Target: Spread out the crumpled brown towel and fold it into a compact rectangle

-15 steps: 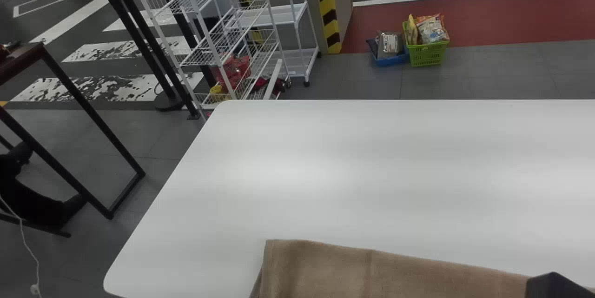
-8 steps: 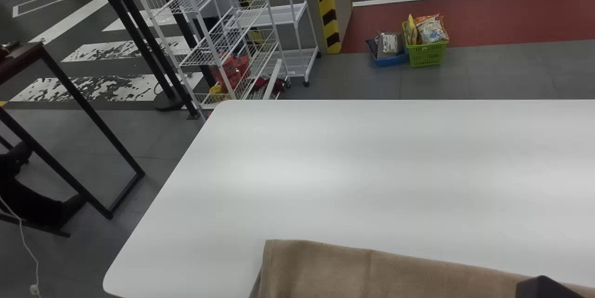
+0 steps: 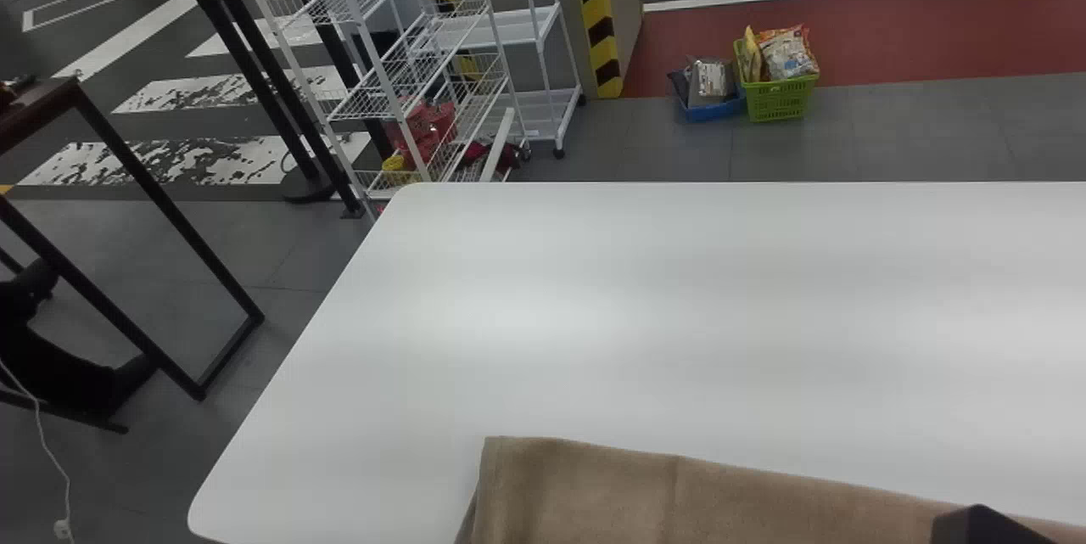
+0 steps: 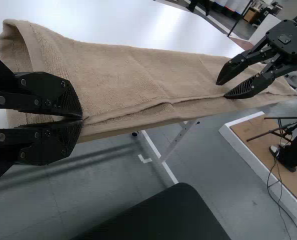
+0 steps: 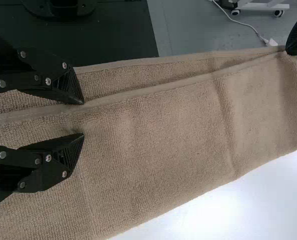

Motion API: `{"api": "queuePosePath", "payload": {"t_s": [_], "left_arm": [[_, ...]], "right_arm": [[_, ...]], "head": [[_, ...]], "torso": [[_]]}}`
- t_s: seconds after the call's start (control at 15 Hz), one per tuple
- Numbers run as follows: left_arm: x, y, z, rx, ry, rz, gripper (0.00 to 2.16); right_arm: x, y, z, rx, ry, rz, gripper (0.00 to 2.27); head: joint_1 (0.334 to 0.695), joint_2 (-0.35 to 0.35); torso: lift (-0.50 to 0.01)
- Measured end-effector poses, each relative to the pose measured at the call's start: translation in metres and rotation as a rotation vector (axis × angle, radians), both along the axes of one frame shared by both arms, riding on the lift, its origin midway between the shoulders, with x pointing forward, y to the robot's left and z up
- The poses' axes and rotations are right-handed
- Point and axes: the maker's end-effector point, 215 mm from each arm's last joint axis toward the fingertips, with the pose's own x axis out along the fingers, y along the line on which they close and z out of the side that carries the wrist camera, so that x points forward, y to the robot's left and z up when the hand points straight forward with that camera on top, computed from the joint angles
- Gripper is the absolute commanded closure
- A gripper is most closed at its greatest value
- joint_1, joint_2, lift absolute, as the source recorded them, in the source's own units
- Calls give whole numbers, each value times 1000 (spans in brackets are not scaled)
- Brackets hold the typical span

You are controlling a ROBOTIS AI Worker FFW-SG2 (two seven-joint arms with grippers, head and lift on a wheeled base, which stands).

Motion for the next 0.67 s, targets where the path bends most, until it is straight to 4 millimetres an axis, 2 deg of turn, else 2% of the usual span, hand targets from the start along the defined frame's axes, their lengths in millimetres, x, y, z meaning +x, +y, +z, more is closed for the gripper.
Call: {"api": "queuePosePath", "payload": {"t_s": [0.67], "left_arm": [[-1, 3, 0, 4, 1, -3, 1021]], "right_arm": [[2, 1, 6, -11, -6, -50, 758]], "head": [[695, 350]], "torso": [[-127]]}}
